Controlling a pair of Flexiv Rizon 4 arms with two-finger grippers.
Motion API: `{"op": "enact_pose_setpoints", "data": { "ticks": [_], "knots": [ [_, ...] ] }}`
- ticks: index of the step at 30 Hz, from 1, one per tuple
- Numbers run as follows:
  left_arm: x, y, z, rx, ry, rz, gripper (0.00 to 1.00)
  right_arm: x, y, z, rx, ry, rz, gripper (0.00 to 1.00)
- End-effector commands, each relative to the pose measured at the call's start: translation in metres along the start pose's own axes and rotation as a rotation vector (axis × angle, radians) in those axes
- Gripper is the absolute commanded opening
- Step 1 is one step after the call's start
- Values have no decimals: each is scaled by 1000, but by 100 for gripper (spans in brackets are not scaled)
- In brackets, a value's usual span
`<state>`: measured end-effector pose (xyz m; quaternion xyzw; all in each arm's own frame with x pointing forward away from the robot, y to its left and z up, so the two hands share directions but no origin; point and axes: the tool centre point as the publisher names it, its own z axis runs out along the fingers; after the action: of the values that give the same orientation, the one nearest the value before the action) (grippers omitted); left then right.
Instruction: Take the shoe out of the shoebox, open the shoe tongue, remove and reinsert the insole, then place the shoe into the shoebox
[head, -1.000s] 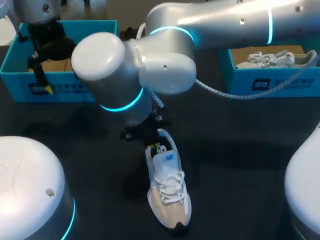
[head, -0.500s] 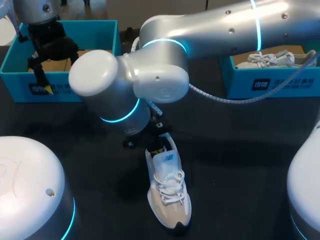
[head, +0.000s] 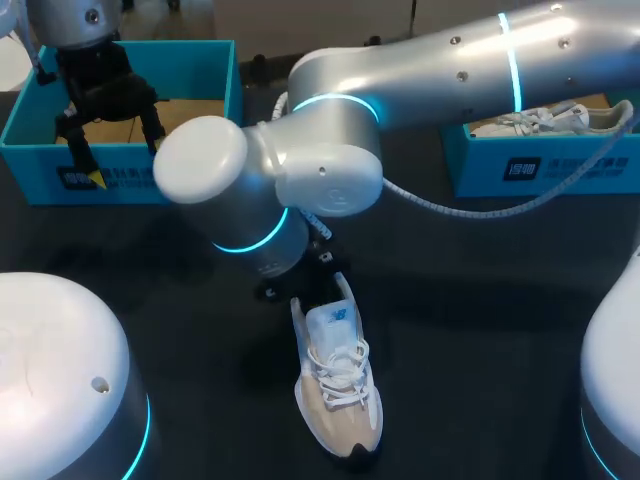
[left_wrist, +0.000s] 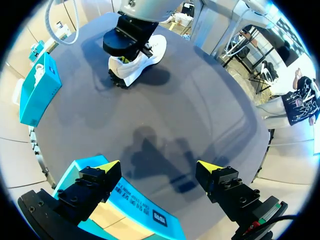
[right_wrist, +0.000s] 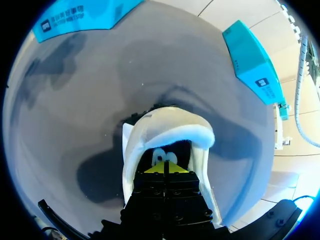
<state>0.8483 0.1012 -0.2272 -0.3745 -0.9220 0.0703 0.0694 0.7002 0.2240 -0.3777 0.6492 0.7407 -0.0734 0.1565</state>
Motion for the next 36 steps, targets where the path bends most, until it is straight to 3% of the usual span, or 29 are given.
{"op": "enact_pose_setpoints", "data": {
  "ticks": [1,11,20,36],
  "knots": [
    [1,0,-1,-2,1,0,100,-4,-2,13,5,37,23,0],
    [1,0,-1,-2,1,0,100,-11,6,-20,-37,-24,17,0],
    [1,0,-1,-2,1,0,100,-13,15,0,-57,-16,-45,0],
    [1,0,-1,-2,1,0,100,-3,14,32,34,32,-57,0]
  ]
}}
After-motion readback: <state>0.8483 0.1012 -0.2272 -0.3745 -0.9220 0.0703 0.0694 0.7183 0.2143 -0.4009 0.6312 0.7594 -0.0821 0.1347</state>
